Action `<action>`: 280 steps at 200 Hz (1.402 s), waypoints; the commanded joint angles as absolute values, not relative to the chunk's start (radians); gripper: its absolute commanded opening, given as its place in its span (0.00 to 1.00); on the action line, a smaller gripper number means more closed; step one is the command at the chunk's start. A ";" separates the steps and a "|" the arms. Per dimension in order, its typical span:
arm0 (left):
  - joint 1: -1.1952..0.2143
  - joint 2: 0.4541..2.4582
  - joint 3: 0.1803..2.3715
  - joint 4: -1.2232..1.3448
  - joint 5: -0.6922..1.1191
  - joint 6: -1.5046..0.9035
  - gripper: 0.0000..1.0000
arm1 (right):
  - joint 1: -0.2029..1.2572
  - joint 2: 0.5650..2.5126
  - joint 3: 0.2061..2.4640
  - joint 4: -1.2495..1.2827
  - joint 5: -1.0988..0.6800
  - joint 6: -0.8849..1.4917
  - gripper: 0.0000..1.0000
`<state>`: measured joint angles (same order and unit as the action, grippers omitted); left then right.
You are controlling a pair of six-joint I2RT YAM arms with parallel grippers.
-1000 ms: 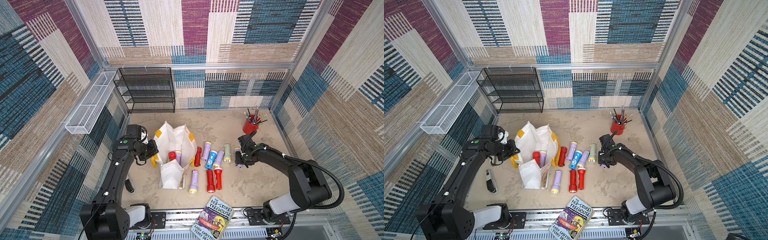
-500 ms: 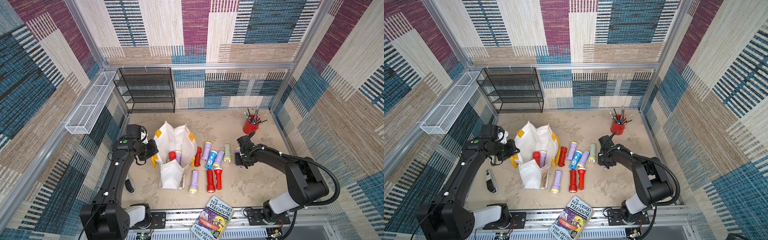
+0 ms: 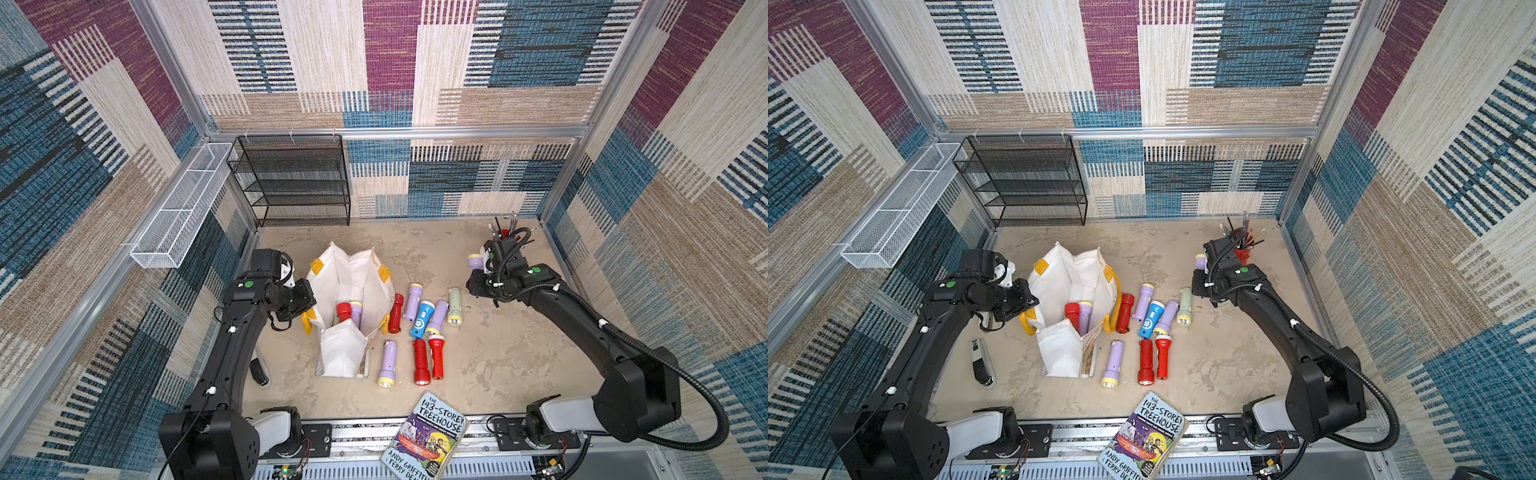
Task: Put the flashlights into the tote bags
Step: Pick up the flashlight from the center of the board.
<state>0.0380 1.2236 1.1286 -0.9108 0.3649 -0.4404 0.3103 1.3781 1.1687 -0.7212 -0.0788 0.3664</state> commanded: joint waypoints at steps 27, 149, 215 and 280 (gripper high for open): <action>0.041 1.217 1.131 -0.889 0.364 -0.436 0.00 | 0.413 1.410 1.410 -0.702 -0.221 0.402 0.35; 0.042 1.209 1.101 -0.858 0.426 -0.451 0.00 | 0.803 1.839 1.827 -0.605 -0.467 0.398 0.37; 0.042 1.207 1.094 -0.853 0.443 -0.443 0.00 | 0.888 2.055 1.940 -0.670 -0.526 0.352 0.36; 0.043 1.204 1.095 -0.856 0.450 -0.444 0.00 | 0.894 2.147 1.874 -0.658 -0.541 0.375 0.35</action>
